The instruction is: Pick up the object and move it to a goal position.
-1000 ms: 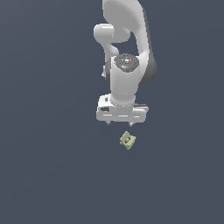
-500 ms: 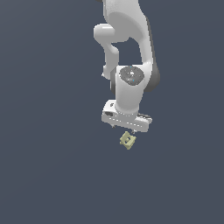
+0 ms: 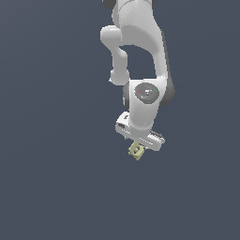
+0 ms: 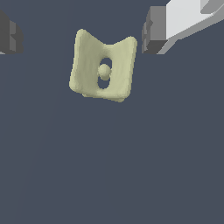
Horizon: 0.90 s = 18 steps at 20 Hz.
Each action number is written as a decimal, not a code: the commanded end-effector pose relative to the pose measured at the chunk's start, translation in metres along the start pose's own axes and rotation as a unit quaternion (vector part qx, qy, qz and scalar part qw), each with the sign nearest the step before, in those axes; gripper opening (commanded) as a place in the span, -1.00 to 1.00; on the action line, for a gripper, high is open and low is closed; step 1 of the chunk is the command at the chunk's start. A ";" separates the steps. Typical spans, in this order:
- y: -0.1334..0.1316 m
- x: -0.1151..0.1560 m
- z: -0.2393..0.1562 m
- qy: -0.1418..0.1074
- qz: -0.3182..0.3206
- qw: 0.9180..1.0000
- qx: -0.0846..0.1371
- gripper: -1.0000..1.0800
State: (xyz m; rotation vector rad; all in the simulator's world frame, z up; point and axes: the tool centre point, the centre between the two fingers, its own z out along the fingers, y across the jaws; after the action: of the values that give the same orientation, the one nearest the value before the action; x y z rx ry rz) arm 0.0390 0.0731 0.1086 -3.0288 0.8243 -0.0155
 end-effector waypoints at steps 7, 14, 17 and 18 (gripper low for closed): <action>-0.009 -0.002 0.015 -0.004 0.058 0.998 -0.002 0.92; -0.011 -0.003 0.018 -0.004 0.067 0.998 -0.003 0.92; -0.011 -0.003 0.021 -0.004 0.067 0.998 -0.003 0.92; -0.011 -0.003 0.024 -0.004 0.068 0.998 -0.003 0.92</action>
State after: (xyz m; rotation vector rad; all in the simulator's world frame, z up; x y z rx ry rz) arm 0.0421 0.0842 0.0880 -2.9682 1.0278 -0.0012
